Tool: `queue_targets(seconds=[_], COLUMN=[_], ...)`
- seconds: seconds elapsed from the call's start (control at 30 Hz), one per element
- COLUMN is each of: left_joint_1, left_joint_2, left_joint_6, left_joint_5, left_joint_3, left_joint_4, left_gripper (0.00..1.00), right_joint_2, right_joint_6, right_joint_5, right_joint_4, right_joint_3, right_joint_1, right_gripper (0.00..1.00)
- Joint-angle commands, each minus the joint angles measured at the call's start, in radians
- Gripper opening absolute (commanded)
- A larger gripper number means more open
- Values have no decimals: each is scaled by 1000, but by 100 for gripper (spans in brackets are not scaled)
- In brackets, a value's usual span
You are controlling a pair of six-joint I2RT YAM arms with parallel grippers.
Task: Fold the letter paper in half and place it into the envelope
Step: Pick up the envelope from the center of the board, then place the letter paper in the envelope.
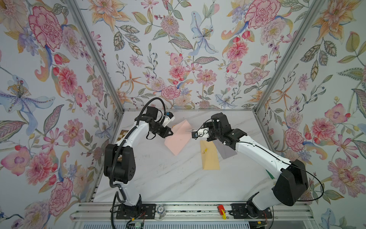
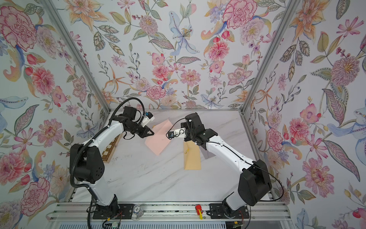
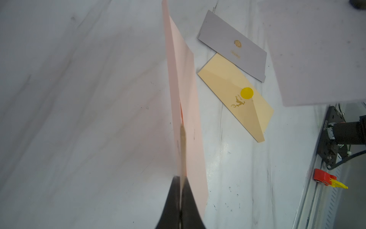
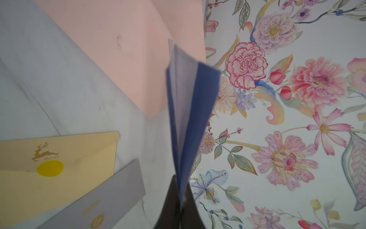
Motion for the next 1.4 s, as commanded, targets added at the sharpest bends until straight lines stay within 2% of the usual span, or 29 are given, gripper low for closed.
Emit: queue_targets(seconds=[0.0, 0.23, 0.53, 1.03, 1.37], left_joint_1=[-24, -76, -96, -119, -122], left_joint_2=[37, 73, 70, 64, 48], left_joint_6=[65, 96, 94, 100, 96], left_joint_5=[57, 89, 112, 135, 133], left_joint_3=[24, 56, 63, 72, 71], left_joint_4=[-109, -145, -144, -159, -165], left_gripper=[0, 0, 0, 0, 0], right_joint_2=[-33, 13, 50, 75, 75], right_joint_6=[-109, -139, -131, -121, -70], right_joint_5=[79, 85, 81, 99, 31], right_joint_4=[-16, -83, -81, 115, 173], right_joint_3=[-12, 19, 13, -89, -133], right_joint_1=[12, 16, 64, 132, 161], right_gripper=[0, 0, 0, 0, 0])
